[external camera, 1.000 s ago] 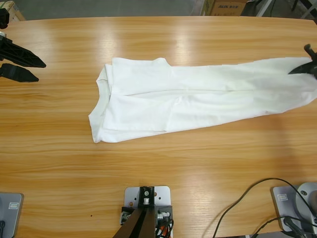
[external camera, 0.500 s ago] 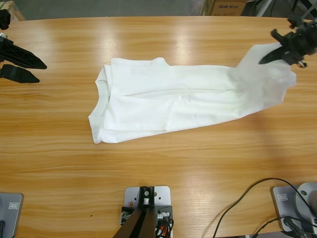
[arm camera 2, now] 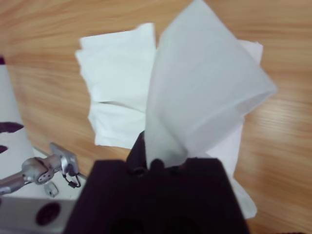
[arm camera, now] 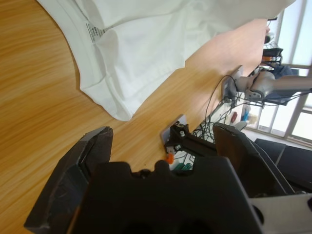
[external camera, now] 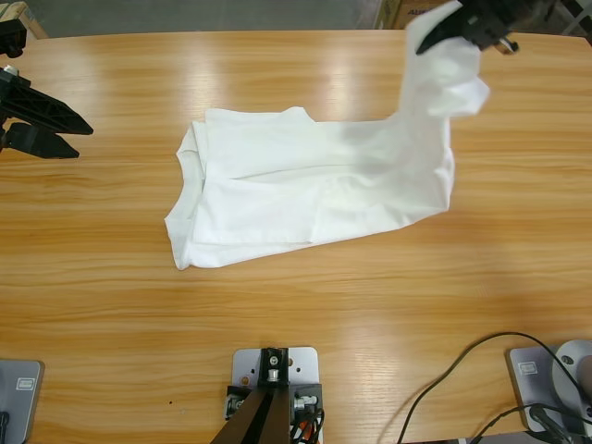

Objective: Fold clothes

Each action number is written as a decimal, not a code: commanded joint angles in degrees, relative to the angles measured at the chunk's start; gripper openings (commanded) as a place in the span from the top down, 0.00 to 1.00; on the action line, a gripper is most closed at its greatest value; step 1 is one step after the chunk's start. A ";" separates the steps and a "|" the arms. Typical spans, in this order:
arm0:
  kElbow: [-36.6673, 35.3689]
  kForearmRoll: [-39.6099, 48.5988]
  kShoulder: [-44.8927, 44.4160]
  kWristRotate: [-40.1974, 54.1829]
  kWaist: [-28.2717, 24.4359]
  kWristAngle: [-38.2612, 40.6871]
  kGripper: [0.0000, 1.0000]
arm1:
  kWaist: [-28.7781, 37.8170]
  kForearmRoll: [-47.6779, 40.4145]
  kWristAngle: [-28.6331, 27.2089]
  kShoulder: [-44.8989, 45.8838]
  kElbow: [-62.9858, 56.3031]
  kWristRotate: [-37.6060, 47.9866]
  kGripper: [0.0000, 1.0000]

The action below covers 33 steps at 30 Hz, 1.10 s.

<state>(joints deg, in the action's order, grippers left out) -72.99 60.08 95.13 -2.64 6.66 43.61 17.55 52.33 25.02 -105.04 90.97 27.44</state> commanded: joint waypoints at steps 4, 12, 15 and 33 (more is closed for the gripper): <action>2.05 0.55 0.41 0.70 0.95 0.32 0.20 | 10.65 1.11 -0.30 -11.29 3.56 2.67 1.00; 1.98 0.39 0.41 0.70 1.60 0.30 0.20 | 15.50 5.27 0.65 -18.01 14.38 3.65 1.00; 1.98 0.32 0.57 0.79 1.72 0.32 0.20 | 16.94 9.42 0.65 -21.51 22.09 3.67 1.00; 1.91 0.02 1.36 1.67 1.86 0.33 0.20 | 27.10 25.95 1.93 -38.22 53.26 4.64 1.00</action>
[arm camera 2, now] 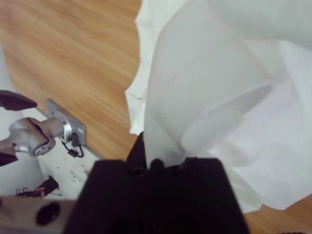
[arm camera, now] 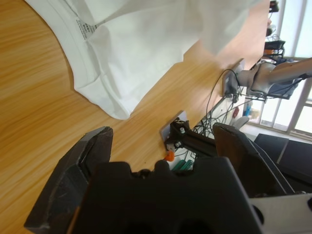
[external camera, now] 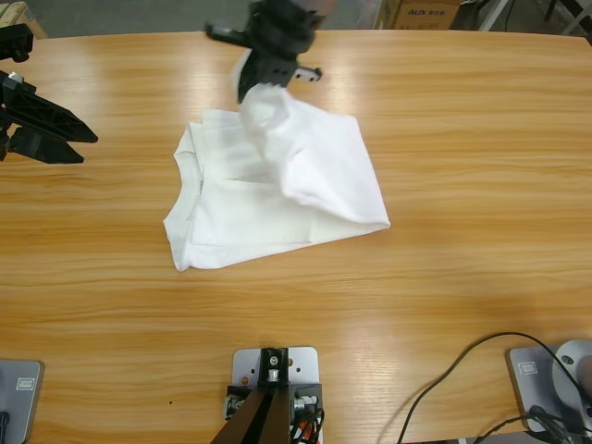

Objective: Fold clothes

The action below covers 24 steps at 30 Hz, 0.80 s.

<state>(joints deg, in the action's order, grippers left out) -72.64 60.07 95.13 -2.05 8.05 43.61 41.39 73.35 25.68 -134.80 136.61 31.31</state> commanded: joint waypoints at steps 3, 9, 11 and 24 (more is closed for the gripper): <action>1.62 0.04 1.29 1.18 0.58 0.33 0.20 | 3.34 6.08 1.62 -10.27 9.66 0.77 1.00; 1.71 0.08 0.94 1.09 1.07 0.49 0.20 | 3.45 9.60 2.51 -15.44 17.06 0.61 1.00; 1.75 0.15 0.78 1.03 1.27 0.51 0.20 | 3.50 11.22 2.88 -17.81 21.45 0.59 1.00; 2.11 0.17 0.50 0.88 3.31 0.46 0.20 | 3.50 15.42 3.50 -24.56 40.38 -1.80 1.00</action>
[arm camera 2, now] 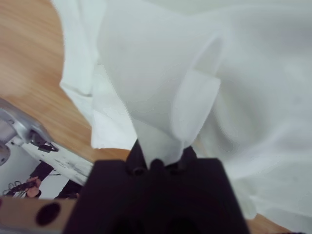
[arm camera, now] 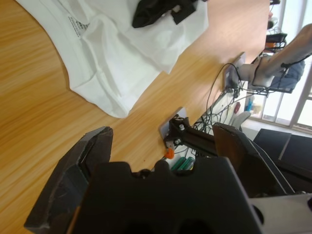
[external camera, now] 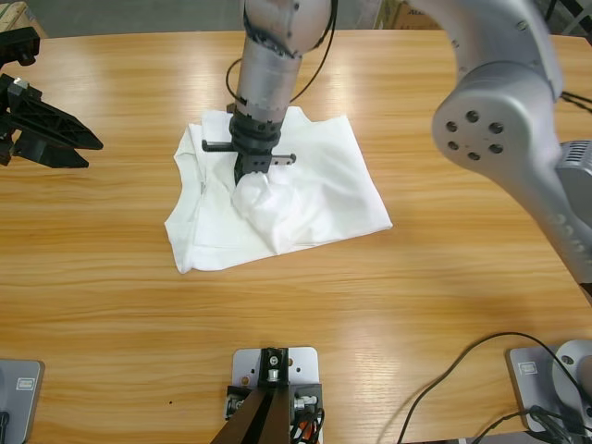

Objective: Fold clothes

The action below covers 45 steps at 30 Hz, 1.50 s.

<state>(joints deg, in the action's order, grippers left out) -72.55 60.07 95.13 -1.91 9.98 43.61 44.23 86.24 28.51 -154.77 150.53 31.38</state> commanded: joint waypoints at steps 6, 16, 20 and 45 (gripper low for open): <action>2.61 0.15 0.50 0.95 1.51 0.33 0.20 | 0.86 2.32 0.81 -0.15 29.63 -7.27 0.00; 3.06 0.17 -0.38 0.68 2.62 0.33 0.20 | 0.86 -5.04 5.15 9.29 31.05 -6.44 0.00; 3.73 0.22 -1.35 0.59 2.67 0.25 0.20 | 0.86 -7.31 5.82 10.55 31.14 -5.67 0.01; 6.68 -0.10 -5.34 0.68 3.96 -7.86 0.20 | 7.15 5.63 -21.21 16.65 10.19 -16.20 0.20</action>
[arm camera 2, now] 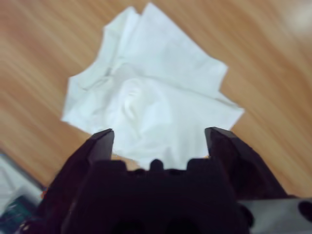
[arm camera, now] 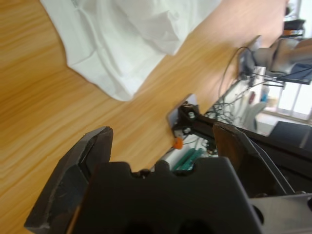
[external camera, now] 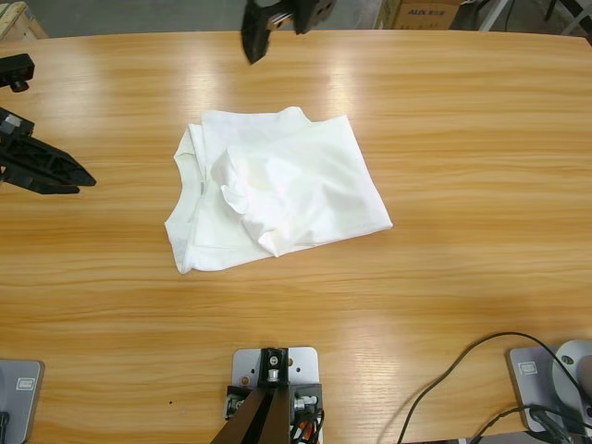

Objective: Fold clothes

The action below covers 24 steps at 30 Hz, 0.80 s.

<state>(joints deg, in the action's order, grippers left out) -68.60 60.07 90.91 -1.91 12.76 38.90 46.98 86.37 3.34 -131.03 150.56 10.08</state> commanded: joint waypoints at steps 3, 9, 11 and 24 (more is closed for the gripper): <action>2.72 -0.41 -0.75 0.68 1.18 -3.38 0.20 | 6.28 5.56 7.47 -12.18 14.49 5.79 0.20; 2.86 -0.48 -0.40 0.68 1.16 -3.83 0.20 | 7.74 5.56 9.85 -17.52 16.80 6.69 0.24; 2.86 -0.48 -0.38 0.68 1.20 -3.83 0.20 | 7.75 5.58 9.78 -18.61 16.96 6.65 0.27; 3.03 -0.57 0.60 0.86 1.22 -3.83 0.20 | 5.19 5.65 5.89 -21.77 21.44 5.55 0.28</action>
<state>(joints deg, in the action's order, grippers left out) -67.53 60.04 90.33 -1.91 13.48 36.00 54.11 86.38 11.31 -148.86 150.57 16.18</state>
